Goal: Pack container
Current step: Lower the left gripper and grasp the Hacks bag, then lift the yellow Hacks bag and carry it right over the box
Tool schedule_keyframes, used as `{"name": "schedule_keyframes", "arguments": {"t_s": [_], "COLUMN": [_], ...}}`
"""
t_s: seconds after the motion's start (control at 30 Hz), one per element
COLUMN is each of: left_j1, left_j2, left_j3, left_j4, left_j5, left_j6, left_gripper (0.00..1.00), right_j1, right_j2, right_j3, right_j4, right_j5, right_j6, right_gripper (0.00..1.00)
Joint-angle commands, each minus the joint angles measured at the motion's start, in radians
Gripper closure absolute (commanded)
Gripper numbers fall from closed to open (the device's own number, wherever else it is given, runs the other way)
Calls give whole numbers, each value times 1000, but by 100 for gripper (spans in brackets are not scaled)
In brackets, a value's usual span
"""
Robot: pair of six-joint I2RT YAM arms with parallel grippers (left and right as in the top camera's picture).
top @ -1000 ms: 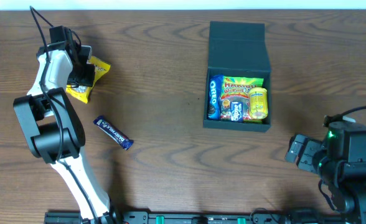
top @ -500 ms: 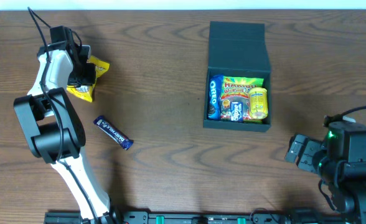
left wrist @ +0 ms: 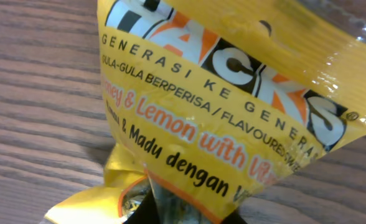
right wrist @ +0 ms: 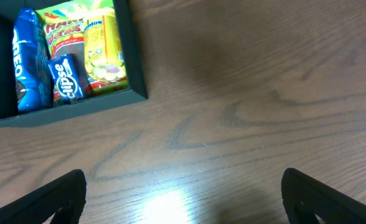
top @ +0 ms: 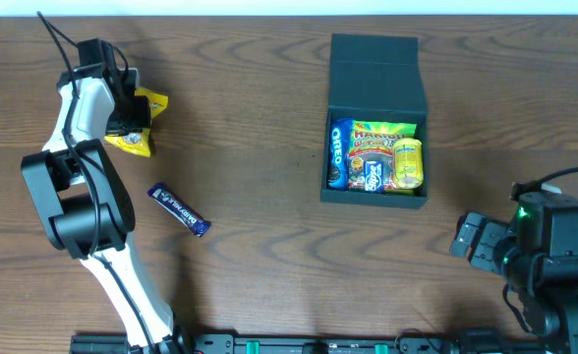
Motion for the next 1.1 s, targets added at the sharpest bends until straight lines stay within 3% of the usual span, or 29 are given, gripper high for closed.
{"name": "schedule_keyframes", "arguments": {"t_s": [0.0,0.23,0.63,0.87,1.07], "left_j1": [-6,-6,-76,-167,-332], "left_j2": [8,2,-209,-357,-417], "left_j3": [-2,-2,31,31,31], "left_j4": [-16,-34,-64,-156,-181], "left_j5": [30,31,104,99,100], "left_j6": [-36,-71,-349,-560,-617], "left_gripper": [92,94,95,94,95], "right_j1": [-8,-8,-8,-8,-8], "right_j2": [-3,-3,-3,-3,-3], "right_j3": [-1,-1,-1,-1,-1], "right_j4": [0,1,21,21,12], "right_j5": [8,8,8,8,18], "right_j6": [10,10,9,9,9], "right_gripper": [1,1,1,1,1]}}
